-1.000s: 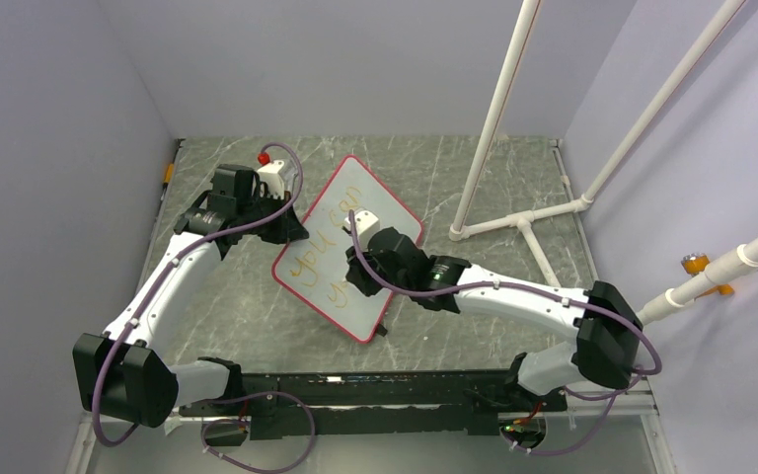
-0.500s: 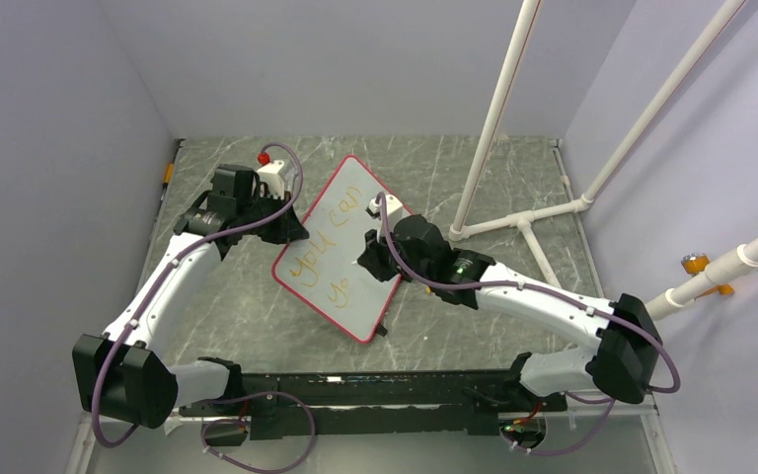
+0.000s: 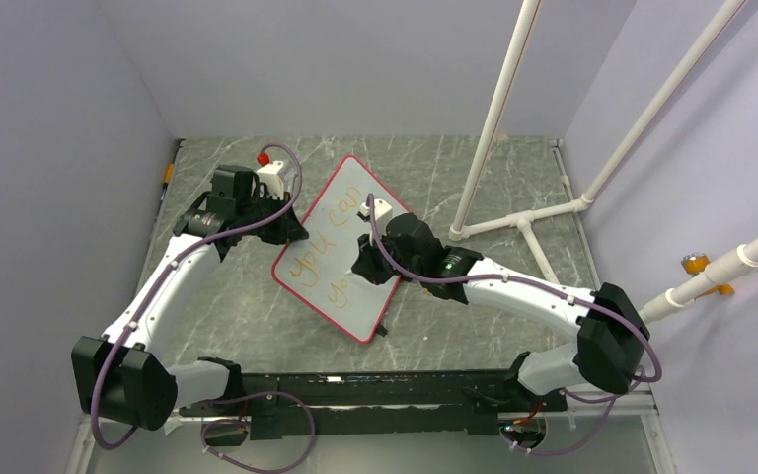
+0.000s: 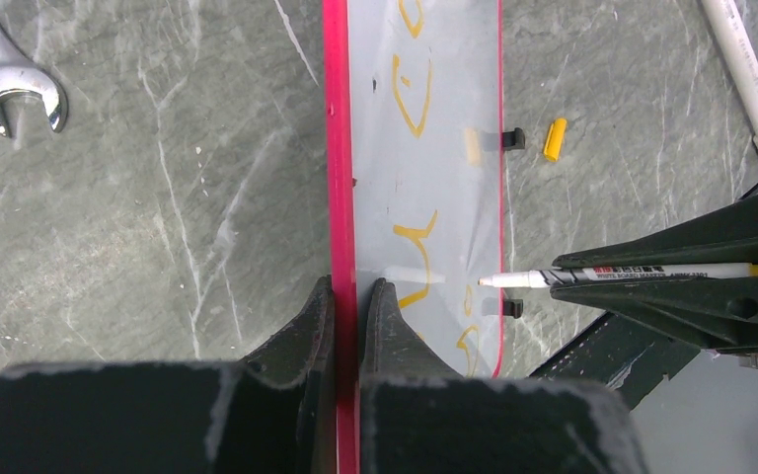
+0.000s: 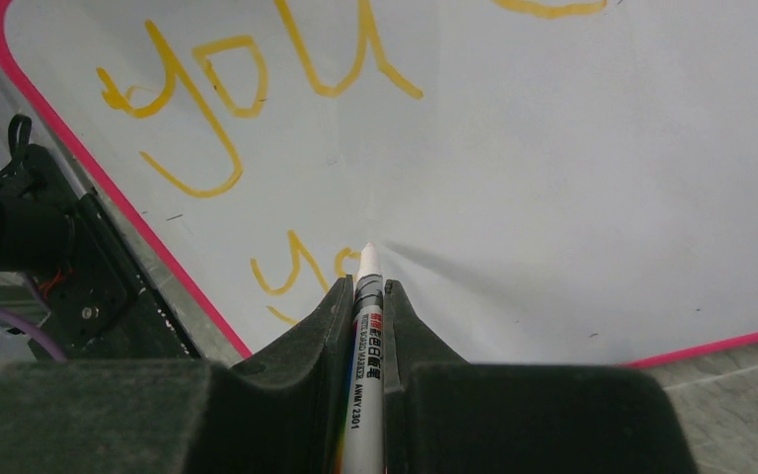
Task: Write a sentence on the whiteboard
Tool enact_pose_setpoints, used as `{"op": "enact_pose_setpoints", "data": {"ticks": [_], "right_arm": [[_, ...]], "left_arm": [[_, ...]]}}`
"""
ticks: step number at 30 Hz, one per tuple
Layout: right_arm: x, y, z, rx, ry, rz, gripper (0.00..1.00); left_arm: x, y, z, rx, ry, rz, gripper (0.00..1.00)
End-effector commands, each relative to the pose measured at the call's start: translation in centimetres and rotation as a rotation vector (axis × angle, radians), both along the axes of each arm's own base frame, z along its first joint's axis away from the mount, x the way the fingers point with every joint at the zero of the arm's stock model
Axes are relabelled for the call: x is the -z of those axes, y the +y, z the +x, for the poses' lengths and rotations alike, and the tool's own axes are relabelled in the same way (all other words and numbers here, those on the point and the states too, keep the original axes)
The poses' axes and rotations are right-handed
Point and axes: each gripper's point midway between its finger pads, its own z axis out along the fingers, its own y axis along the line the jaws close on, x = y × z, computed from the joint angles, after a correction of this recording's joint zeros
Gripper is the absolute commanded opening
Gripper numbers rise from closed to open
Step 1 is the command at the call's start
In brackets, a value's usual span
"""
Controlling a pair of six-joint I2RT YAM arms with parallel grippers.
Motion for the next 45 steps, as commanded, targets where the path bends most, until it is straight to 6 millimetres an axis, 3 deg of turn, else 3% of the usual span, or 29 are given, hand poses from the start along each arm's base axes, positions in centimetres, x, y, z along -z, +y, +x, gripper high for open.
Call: {"op": "enact_pose_setpoints", "data": {"ticks": [1,7,14,26,36,45], "right_arm": [[-2.9,1.9,0.6,-0.033,-0.052,0.09,0.0],[-2.4,2.1,1.2,-0.02,-0.051,0.072,0.0],[-0.5,1.6,1.1,-0.012,-0.032,0.028,0.0],[2.3,-0.9,-0.1,0.012,-0.005,-0.041,0.0],[1.8,-1.4,1.6,0.076,-0.045,-0.095,0.0],[-0.4,0.0,3.3,0.085,-0.092,-0.085,0.0]], "left_arm": [[-0.1,2.9,1.9,-0.064,-0.118,0.156,0.0],[0.0,2.9,1.9,-0.065,-0.117,0.157,0.0],[0.0,2.8,2.0,-0.064,-0.118,0.156,0.0],[0.2,2.8,2.0,-0.062,-0.11,0.157,0.0],[0.3,2.8,2.0,-0.06,-0.105,0.157,0.0],[0.4,2.7,2.0,-0.056,-0.098,0.156,0.0]]}}
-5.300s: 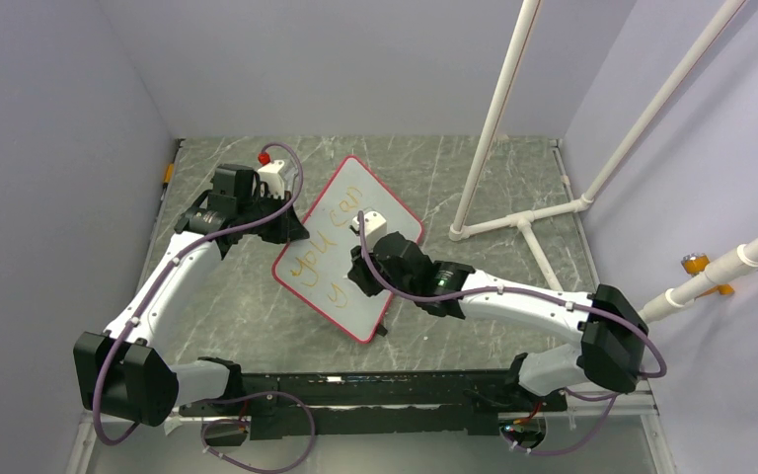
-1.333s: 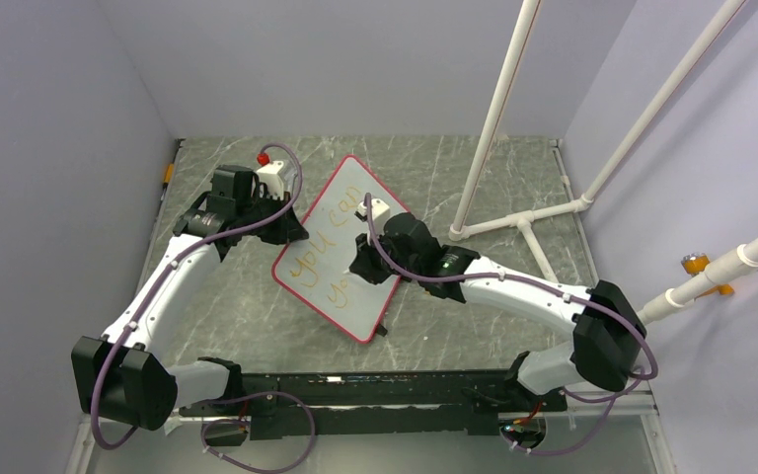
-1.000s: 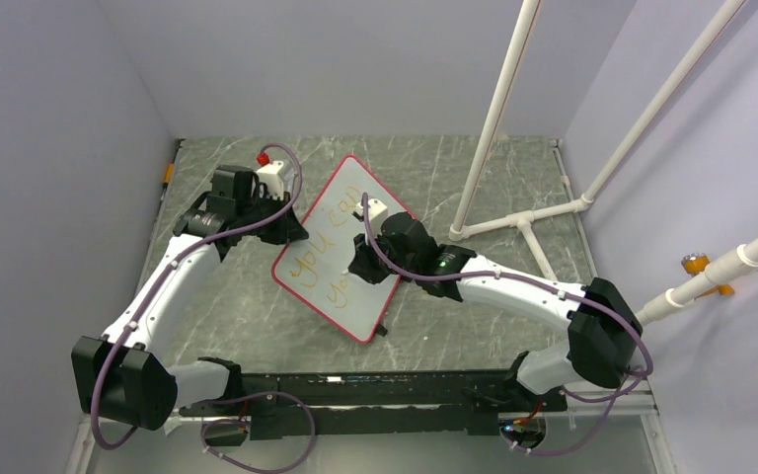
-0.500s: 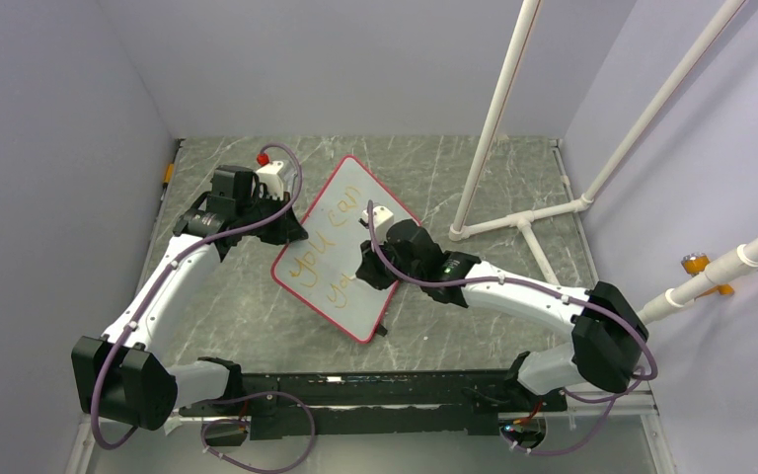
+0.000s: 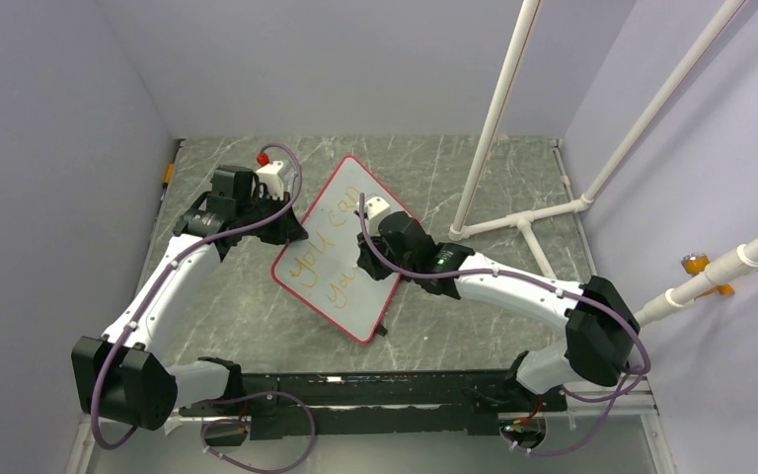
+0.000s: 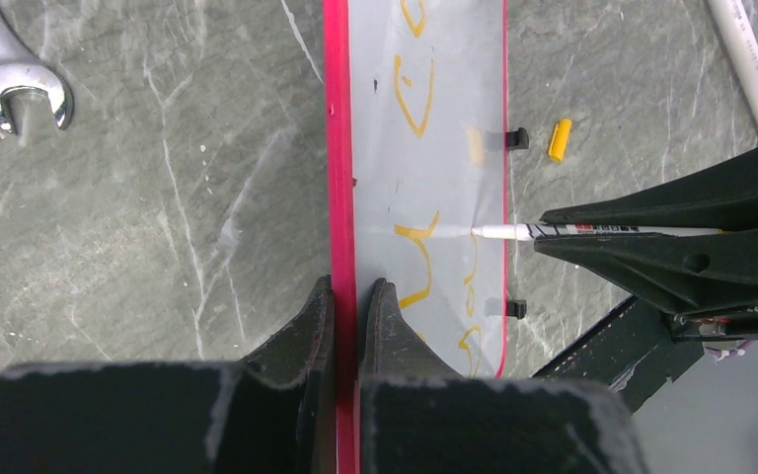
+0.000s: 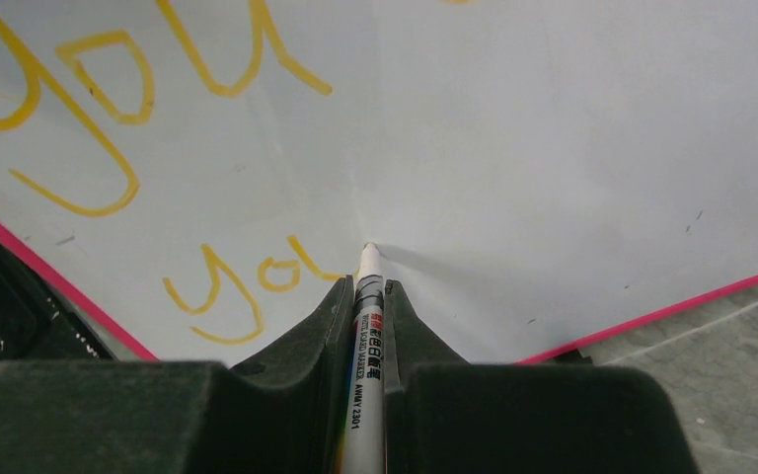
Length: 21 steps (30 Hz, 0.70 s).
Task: Write a sentence on the whiteboard
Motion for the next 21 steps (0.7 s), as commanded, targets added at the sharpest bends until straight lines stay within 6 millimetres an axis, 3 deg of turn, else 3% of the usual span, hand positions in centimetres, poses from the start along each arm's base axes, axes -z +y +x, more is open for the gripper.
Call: {"op": "enact_pose_setpoints", "data": {"ticks": [1,11,21], "right_arm": [[-2.6,1.3,1.6,0.006,-0.067,0.029,0.0],[-4.1,2.8,1.9,-0.021,-0.07,0.077,0.0],[-1.0,1.3,0.5,-0.016,-0.015,0.04,0.0]], "left_arm": [[0.3,2.6,2.0,-0.05,-0.1,0.149,0.0],[0.3,2.6,2.0,-0.051,-0.1,0.153,0.0],[0.3,2.6,1.9,-0.051,-0.101,0.153,0.0]]}}
